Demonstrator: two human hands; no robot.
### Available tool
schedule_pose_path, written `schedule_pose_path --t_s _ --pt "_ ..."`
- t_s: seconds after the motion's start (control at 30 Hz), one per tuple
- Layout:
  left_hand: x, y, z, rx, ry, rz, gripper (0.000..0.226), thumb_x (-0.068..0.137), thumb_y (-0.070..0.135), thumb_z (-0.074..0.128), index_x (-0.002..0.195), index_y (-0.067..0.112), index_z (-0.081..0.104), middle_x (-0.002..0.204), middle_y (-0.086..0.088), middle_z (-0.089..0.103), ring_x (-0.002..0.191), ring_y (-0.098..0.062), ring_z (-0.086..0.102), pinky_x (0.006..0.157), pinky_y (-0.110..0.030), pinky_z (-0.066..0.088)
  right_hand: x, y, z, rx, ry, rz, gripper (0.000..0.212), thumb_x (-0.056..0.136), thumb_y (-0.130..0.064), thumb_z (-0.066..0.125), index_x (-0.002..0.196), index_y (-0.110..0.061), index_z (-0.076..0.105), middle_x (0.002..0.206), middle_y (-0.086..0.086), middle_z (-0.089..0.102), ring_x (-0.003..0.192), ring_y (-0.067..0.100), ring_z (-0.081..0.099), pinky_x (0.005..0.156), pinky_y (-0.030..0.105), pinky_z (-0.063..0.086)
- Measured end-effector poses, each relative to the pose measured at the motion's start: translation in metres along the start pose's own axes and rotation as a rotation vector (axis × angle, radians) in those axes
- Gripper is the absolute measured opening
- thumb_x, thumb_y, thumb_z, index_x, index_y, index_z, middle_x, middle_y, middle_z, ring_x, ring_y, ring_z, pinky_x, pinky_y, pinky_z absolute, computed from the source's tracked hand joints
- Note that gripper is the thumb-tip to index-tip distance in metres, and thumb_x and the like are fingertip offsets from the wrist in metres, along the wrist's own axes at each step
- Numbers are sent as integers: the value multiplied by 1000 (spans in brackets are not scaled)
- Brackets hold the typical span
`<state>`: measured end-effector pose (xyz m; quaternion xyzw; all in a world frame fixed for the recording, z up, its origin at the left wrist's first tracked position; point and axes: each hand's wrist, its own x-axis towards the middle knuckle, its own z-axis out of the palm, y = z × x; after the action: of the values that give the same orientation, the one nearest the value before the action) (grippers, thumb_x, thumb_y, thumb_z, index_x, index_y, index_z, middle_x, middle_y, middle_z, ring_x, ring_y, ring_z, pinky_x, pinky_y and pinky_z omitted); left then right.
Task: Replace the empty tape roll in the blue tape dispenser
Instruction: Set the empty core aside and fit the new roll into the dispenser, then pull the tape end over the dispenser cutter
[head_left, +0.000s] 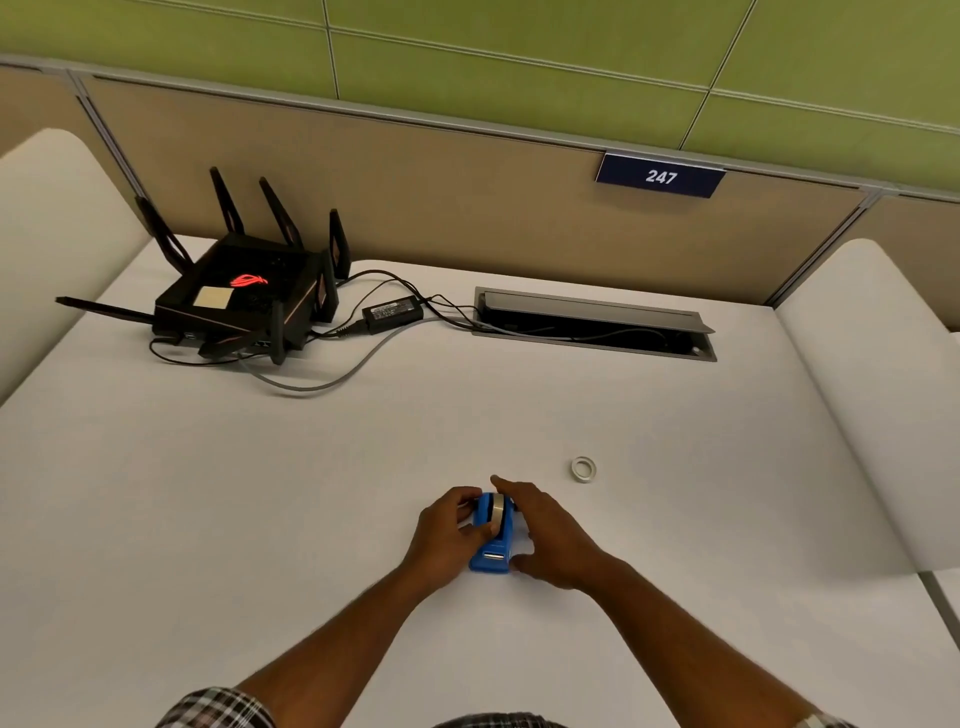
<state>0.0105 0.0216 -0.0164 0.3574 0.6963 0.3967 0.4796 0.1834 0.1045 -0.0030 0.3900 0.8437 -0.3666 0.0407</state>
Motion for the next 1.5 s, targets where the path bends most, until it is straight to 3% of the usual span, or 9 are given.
schedule_pose_path --t_s 0.2,0.33,0.53,0.8,0.9,1.03,1.37,1.5 --pt "-17 -11 6 68 -51 10 83 78 24 82 147 18 37 150 1 46 137 -15 46 114 -35 40 20 -12 -23 -224 -92 -133 104 76 10 68 153 -47 27 155 -7 39 132 21 47 102 40 53" --pt "-21 -12 11 109 -26 -6 84 77 29 82 146 25 34 150 5 44 137 -16 46 113 -33 39 40 -20 -33 -372 -147 -243 87 80 2 76 148 -40 42 152 -5 45 131 22 50 105 40 51" --pt "-22 -15 8 72 32 -33 88 71 22 87 142 21 35 136 9 43 127 -10 49 104 -24 43 41 -6 -25 -297 -106 -222 71 79 -9 83 139 -32 54 141 -6 57 127 18 55 109 33 45" --pt "-28 -14 -2 132 30 26 39 89 13 69 127 14 57 125 1 59 114 -11 60 99 -22 50 -1 20 -5 -24 132 -26 59 68 -33 88 120 -35 59 114 -17 64 102 9 60 95 37 54" --pt "-27 -9 -3 113 53 24 30 91 8 65 121 16 62 121 5 64 113 -10 61 95 -18 51 -19 20 13 85 218 51 60 64 -49 86 116 -37 59 109 -20 65 96 5 63 88 31 57" --pt "-29 -6 -4 143 69 53 27 95 9 58 118 20 66 117 10 66 107 -4 61 84 -8 47 -38 8 35 138 337 146 62 60 -65 80 111 -40 57 103 -22 65 88 2 62 79 23 55" --pt "-43 -19 1 236 13 79 29 95 6 56 117 21 66 116 9 67 109 -8 62 96 -19 50 -65 -6 58 26 364 199 62 64 -66 80 112 -35 58 106 -17 64 93 4 57 79 17 47" --pt "-43 -15 4 232 -10 86 28 94 9 60 118 24 65 117 11 65 110 -7 61 96 -18 49 -64 -7 55 63 337 207 72 61 -65 83 118 -33 55 113 -16 60 99 5 57 83 19 49"
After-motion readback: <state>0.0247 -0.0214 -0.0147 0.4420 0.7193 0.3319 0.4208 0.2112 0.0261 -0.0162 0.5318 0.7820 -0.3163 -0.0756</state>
